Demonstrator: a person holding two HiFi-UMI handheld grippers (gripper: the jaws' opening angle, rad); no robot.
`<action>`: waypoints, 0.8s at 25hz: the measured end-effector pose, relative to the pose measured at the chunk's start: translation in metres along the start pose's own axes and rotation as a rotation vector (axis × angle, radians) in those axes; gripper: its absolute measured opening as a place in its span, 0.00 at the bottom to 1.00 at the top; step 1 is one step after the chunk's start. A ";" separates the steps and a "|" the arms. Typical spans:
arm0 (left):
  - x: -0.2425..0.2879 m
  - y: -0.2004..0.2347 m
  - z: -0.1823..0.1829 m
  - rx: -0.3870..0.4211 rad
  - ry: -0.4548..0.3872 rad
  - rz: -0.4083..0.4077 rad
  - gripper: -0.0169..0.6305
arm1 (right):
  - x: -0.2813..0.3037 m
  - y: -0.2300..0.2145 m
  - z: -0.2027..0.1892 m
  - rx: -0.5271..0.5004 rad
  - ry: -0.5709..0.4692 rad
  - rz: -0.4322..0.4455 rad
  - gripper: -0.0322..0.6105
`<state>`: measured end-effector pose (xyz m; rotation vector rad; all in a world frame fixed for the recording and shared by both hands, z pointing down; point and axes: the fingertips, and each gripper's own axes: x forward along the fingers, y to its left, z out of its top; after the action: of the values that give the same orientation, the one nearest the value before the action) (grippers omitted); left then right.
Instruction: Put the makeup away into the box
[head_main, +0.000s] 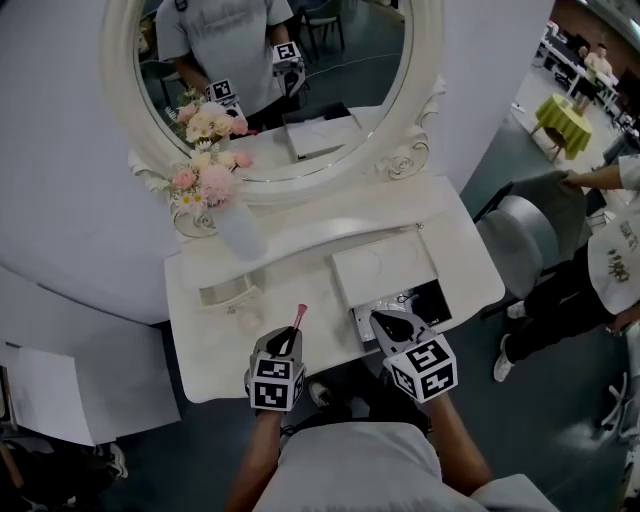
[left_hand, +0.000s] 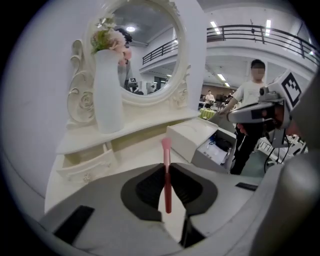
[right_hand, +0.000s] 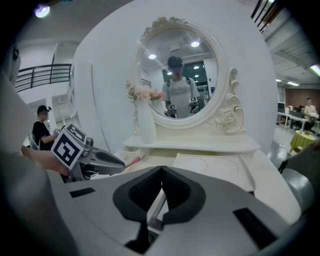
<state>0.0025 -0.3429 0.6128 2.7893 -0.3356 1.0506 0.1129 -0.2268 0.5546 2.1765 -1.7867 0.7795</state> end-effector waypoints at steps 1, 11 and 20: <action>0.005 -0.010 0.007 0.014 -0.004 -0.023 0.10 | -0.005 -0.006 -0.002 0.009 -0.001 -0.015 0.05; 0.044 -0.103 0.052 0.159 -0.005 -0.209 0.10 | -0.048 -0.060 -0.023 0.106 0.008 -0.126 0.05; 0.072 -0.161 0.061 0.243 0.064 -0.328 0.10 | -0.067 -0.099 -0.033 0.147 0.023 -0.177 0.05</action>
<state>0.1352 -0.2115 0.6063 2.8682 0.2677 1.1588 0.1914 -0.1315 0.5626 2.3689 -1.5434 0.9150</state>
